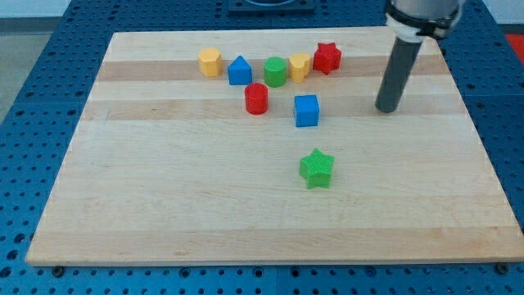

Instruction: Push blue cube diagonally below red circle

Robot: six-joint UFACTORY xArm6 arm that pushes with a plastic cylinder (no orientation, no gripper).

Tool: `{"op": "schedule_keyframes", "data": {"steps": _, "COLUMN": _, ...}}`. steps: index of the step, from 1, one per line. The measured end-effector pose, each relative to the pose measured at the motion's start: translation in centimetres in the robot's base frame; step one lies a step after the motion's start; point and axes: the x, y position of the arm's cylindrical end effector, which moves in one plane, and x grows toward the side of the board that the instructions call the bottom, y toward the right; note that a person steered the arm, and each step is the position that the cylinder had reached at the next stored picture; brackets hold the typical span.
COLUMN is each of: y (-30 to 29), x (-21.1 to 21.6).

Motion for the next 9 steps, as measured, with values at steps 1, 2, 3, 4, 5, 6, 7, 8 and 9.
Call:
{"op": "schedule_keyframes", "data": {"steps": 1, "y": -2.5, "x": 0.0}}
{"op": "schedule_keyframes", "data": {"steps": 2, "y": -4.8, "x": 0.2}}
{"op": "schedule_keyframes", "data": {"steps": 3, "y": -7.3, "x": 0.8}}
{"op": "schedule_keyframes", "data": {"steps": 4, "y": -9.6, "x": 1.6}}
{"op": "schedule_keyframes", "data": {"steps": 5, "y": -11.8, "x": 2.5}}
{"op": "schedule_keyframes", "data": {"steps": 6, "y": -12.8, "x": 2.5}}
{"op": "schedule_keyframes", "data": {"steps": 7, "y": -12.9, "x": 2.2}}
{"op": "schedule_keyframes", "data": {"steps": 8, "y": -12.9, "x": 1.4}}
{"op": "schedule_keyframes", "data": {"steps": 9, "y": -13.3, "x": 0.6}}
